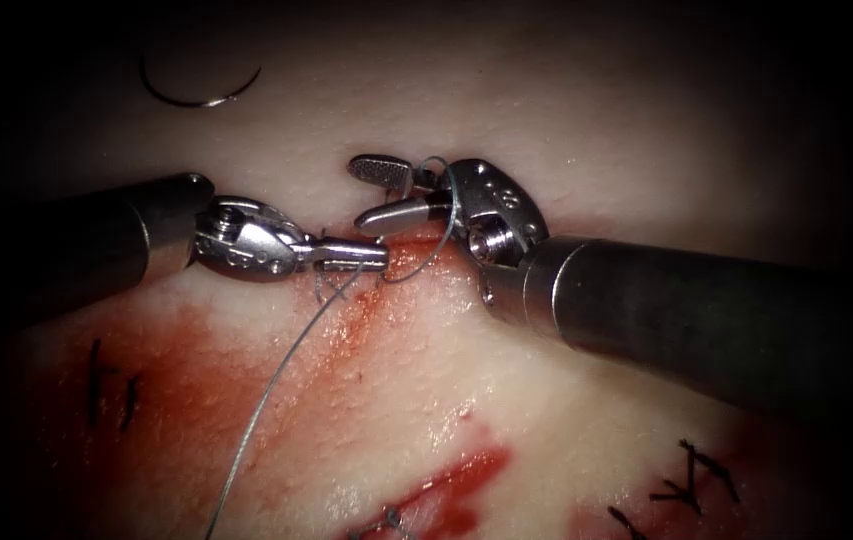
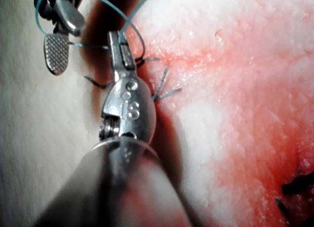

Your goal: Wound Closure

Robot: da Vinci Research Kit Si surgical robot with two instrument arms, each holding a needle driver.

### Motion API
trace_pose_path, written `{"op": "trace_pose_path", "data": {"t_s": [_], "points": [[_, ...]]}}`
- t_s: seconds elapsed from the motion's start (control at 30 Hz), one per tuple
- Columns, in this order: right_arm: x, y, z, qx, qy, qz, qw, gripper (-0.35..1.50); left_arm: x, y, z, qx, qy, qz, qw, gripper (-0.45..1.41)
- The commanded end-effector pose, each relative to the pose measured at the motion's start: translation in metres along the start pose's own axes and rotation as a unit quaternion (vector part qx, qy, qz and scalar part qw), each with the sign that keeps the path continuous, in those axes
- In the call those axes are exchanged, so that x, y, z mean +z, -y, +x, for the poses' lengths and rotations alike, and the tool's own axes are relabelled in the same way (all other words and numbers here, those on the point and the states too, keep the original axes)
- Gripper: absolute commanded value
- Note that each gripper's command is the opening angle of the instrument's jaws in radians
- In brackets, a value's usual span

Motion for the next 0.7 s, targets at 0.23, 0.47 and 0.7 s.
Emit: {"op": "trace_pose_path", "data": {"t_s": [0.23,0.47,0.7], "points": [[0.0002,-0.0007,-0.0004,0.083,0.040,-0.097,0.991,0.88,0.0011,0.0005,0.0001,0.000,0.003,0.001,1.000,-0.45],[-0.0005,-0.0020,-0.0015,0.188,0.057,-0.196,0.961,0.86,0.0017,0.0000,0.0007,-0.002,0.007,-0.006,1.000,-0.45],[-0.0013,-0.0041,-0.0027,0.222,0.067,-0.249,0.941,0.94,0.0021,0.0002,0.0005,-0.003,0.010,-0.004,1.000,-0.45]]}}
